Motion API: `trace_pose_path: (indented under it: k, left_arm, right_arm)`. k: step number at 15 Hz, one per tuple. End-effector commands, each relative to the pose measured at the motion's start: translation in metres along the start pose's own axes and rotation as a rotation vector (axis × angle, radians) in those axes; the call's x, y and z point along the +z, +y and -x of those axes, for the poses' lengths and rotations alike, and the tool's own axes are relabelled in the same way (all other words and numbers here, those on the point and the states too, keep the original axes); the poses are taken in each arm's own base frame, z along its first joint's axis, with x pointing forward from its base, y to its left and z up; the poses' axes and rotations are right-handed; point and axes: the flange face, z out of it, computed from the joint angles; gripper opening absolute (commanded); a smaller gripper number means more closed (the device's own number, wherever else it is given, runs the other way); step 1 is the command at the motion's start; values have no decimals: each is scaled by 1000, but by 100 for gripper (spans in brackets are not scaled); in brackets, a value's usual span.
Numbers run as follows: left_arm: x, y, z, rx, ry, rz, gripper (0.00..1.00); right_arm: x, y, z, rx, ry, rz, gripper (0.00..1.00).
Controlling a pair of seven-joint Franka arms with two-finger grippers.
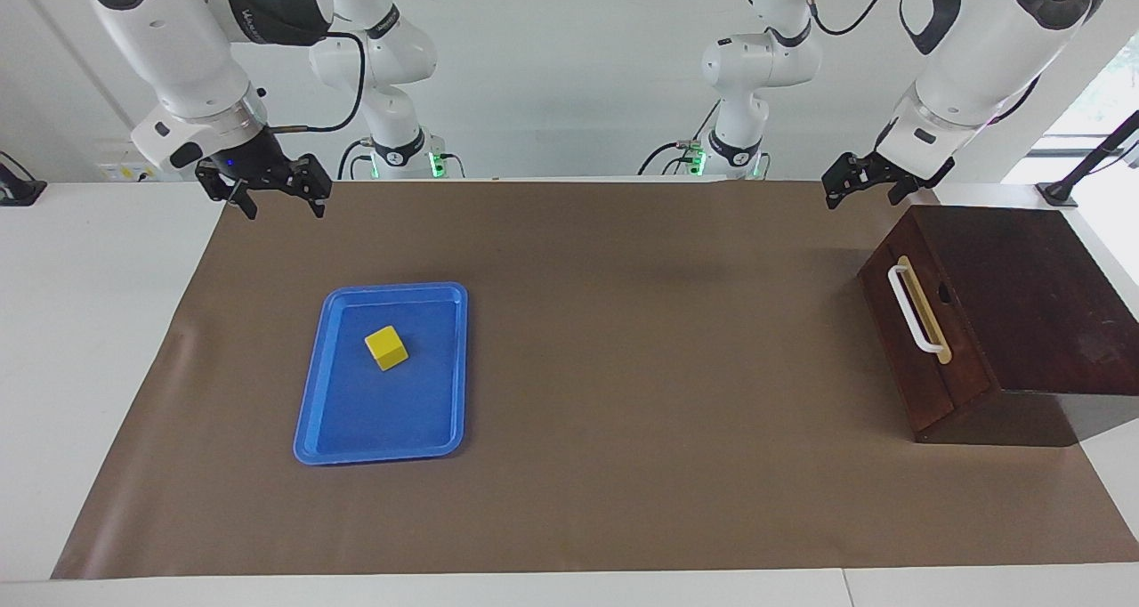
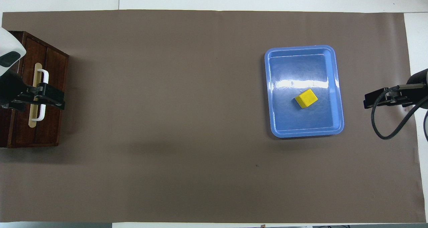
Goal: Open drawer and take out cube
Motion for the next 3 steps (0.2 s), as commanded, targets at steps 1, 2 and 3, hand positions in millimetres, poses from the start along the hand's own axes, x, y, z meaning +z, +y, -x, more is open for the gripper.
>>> trace_pose_path:
  k: [1,2,3]
  left_arm:
    - [1,0,4,10,13,9,100]
    - [0,-1,4,9,14,9,100]
    - [0,0,4,10,14,9,100]
  right_arm:
    - [0,0,4,-15,-11,3,100]
    - [0,1,4,-14,-10,3,100]
    - [0,1,4,-14,-11,3,100]
